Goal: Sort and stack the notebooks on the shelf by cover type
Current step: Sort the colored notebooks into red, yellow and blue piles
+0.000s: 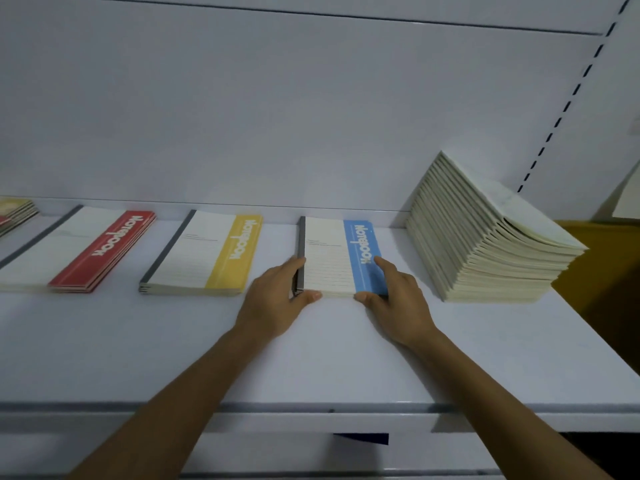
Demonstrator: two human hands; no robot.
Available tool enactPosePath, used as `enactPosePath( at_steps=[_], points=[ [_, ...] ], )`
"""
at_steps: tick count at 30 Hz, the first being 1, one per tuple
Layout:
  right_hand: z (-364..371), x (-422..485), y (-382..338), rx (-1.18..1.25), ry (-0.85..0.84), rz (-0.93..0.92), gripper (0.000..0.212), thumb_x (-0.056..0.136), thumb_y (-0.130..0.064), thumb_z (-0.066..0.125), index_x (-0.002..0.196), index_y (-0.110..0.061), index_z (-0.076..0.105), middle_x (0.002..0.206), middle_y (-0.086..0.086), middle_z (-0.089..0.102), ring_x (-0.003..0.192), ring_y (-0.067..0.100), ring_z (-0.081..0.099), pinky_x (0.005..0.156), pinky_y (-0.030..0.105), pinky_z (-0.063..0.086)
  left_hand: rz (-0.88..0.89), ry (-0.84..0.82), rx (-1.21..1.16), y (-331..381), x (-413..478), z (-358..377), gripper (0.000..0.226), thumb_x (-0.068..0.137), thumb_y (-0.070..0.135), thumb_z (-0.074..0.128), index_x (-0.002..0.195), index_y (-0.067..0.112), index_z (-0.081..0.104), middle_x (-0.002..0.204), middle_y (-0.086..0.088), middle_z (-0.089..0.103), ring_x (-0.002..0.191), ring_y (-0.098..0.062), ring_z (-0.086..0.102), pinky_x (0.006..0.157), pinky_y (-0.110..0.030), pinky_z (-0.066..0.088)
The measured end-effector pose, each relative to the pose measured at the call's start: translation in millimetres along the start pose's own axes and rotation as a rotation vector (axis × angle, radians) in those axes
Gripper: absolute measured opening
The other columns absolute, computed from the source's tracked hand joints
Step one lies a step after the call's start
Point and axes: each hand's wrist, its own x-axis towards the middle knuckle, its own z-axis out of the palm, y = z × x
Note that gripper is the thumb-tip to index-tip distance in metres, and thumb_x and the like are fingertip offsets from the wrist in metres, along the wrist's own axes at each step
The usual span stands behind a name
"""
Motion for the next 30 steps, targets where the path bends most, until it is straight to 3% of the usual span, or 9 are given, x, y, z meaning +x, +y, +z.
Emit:
enactPosePath(
  at_steps=[2, 6, 11, 15, 17, 22, 30],
  points=[
    [-3, -1, -2, -0.003, -0.022, 0.001, 0.067, 0.089, -0.036, 0.064, 0.145, -0.016, 0.034, 0.143, 0.003, 0.044, 0.129, 0.025, 0.041, 0.105, 0.042, 0.036, 0.004, 0.007, 0.020, 4, -3, -2, 0.057, 0.084, 0.033, 0.068, 0.135, 0.020, 0.046, 0.135, 0.004, 0.054, 0.121, -0.017, 0.049, 0.088, -0.012, 0.030],
    [-12, -6, -12, 0.098, -0.062, 0.024, 0.072, 0.084, -0.041, 0.068, 0.143, -0.015, 0.035, 0.144, 0.008, 0.040, 0.133, 0.026, 0.035, 0.108, 0.048, 0.033, 0.019, 0.015, 0.164, 16, -15, -11, 0.063, 0.091, 0.034, 0.059, 0.145, 0.015, 0.032, 0.150, 0.000, 0.036, 0.136, -0.017, 0.032, 0.106, -0.022, 0.024],
    [-8, -15, -50, 0.072, 0.069, -0.126, 0.069, 0.087, -0.045, 0.062, 0.145, -0.022, 0.032, 0.155, 0.001, 0.027, 0.143, 0.020, 0.021, 0.115, 0.037, 0.020, 0.185, 0.110, 0.386, 28, -38, -55, 0.060, 0.094, 0.036, 0.053, 0.146, 0.016, 0.032, 0.153, 0.000, 0.030, 0.142, -0.018, 0.026, 0.112, -0.026, 0.017],
    [-1, -15, -113, -0.034, 0.070, -0.312, 0.068, 0.088, -0.049, 0.055, 0.146, -0.024, 0.031, 0.157, 0.000, 0.024, 0.144, 0.020, 0.020, 0.116, 0.039, 0.019, 0.250, 0.249, 0.591, 22, -57, -112, 0.062, 0.088, 0.033, 0.063, 0.140, 0.007, 0.042, 0.149, -0.011, 0.036, 0.139, -0.031, 0.032, 0.111, -0.047, 0.030],
    [4, -15, -148, -0.072, 0.075, -0.433, 0.066, 0.091, -0.046, 0.054, 0.147, -0.022, 0.030, 0.157, 0.002, 0.023, 0.145, 0.021, 0.019, 0.116, 0.039, 0.018, 0.231, 0.300, 0.694, 12, -69, -144, 0.064, 0.087, 0.036, 0.063, 0.140, 0.006, 0.043, 0.149, -0.013, 0.035, 0.138, -0.033, 0.032, 0.108, -0.054, 0.033],
    [37, -22, -238, -0.127, 0.077, -0.646, 0.063, 0.093, -0.043, 0.052, 0.148, -0.019, 0.030, 0.157, 0.005, 0.024, 0.145, 0.025, 0.019, 0.116, 0.037, 0.014, 0.107, 0.353, 0.873, -22, -113, -225, 0.066, 0.087, 0.042, 0.058, 0.141, 0.008, 0.042, 0.149, -0.013, 0.035, 0.138, -0.033, 0.033, 0.108, -0.054, 0.034],
    [145, -66, -379, 0.004, -0.068, -0.750, 0.066, 0.091, -0.054, 0.049, 0.147, -0.026, 0.029, 0.157, -0.002, 0.023, 0.145, 0.020, 0.020, 0.111, 0.031, 0.005, -0.142, 0.420, 0.924, -102, -222, -332, 0.073, 0.077, 0.030, 0.075, 0.138, 0.005, 0.044, 0.148, -0.013, 0.039, 0.136, -0.034, 0.036, 0.107, -0.053, 0.028]
  ],
)
